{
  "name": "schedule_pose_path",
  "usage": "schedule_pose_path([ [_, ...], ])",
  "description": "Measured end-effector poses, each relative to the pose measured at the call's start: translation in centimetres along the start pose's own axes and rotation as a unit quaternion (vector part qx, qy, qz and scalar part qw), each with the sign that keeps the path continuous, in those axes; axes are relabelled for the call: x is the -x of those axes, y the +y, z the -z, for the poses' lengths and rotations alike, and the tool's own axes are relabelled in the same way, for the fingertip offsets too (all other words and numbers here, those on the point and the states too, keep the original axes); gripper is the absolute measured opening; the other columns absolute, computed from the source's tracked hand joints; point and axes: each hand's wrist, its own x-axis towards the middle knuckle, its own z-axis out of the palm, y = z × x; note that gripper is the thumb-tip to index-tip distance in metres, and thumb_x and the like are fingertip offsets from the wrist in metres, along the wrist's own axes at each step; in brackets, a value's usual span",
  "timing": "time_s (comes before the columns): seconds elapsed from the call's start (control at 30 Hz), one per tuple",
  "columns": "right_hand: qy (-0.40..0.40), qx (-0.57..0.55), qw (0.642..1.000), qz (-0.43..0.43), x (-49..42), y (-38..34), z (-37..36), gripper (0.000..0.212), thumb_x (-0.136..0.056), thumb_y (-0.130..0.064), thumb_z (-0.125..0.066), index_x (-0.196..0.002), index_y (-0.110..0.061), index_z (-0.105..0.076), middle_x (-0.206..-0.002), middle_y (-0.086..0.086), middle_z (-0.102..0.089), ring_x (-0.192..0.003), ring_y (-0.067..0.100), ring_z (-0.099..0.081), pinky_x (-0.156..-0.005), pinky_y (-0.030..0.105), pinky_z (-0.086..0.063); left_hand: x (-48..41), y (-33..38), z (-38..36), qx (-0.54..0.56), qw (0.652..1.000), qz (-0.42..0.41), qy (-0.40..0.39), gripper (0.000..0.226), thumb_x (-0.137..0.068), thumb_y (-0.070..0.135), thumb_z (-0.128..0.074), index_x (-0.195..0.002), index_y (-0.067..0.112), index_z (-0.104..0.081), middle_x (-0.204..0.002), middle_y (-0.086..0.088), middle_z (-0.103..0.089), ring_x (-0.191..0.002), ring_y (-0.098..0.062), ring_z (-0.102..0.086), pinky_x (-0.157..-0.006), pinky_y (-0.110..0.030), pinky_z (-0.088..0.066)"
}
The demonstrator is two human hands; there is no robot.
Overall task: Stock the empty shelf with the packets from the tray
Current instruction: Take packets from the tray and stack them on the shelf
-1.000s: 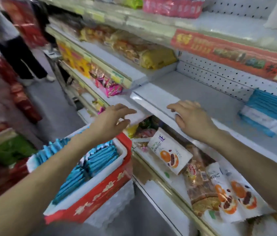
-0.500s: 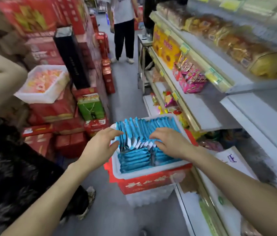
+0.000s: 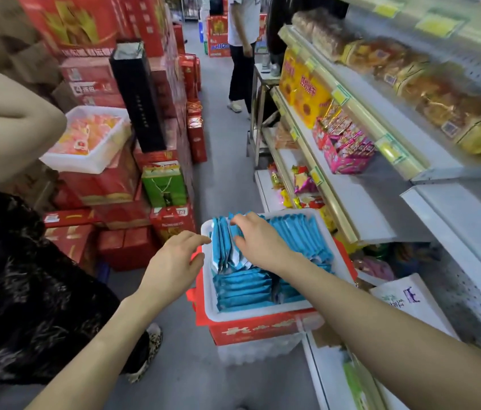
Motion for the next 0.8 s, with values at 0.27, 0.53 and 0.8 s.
schedule_pose_path([
  [0.27,-0.058,0.068,0.996,-0.027,-2.5,-0.6,-0.8,0.04,-0.094,-0.013,-0.058,-0.133,-0.019,-0.054,-0.121,0.015,-0.052,-0.104,0.034,-0.057,-0.088,0.044,-0.051,0.4,-1.8,0.5,0.007,1.0,-0.003,0.019,0.035,-0.091,0.024,-0.057,-0.124,0.034,-0.065,-0.108,0.019,-0.056,-0.104,-0.013,-0.057,-0.081,-0.036,-0.054],
  [0.53,-0.123,0.093,0.987,-0.031,-3.9,-1.9,-1.6,0.031,-0.093,-0.015,-0.056,-0.123,-0.011,-0.051,-0.114,0.017,-0.062,-0.102,0.036,-0.061,-0.081,0.042,-0.051,1.1,-2.9,1.0,0.007,0.999,0.005,0.033,0.034,-0.092,0.018,-0.062,-0.122,0.031,-0.067,-0.112,0.015,-0.059,-0.104,-0.012,-0.059,-0.081,-0.037,-0.056],
  [0.8,-0.102,0.043,0.992,-0.068,-3.2,-2.1,-1.1,0.029,-0.092,-0.012,-0.057,-0.121,-0.015,-0.055,-0.113,0.012,-0.065,-0.102,0.033,-0.063,-0.083,0.043,-0.053,0.1,-2.9,0.4,-0.002,1.0,-0.011,0.017,0.034,-0.092,0.02,-0.058,-0.122,0.034,-0.066,-0.111,0.018,-0.057,-0.105,-0.009,-0.056,-0.079,-0.035,-0.054],
])
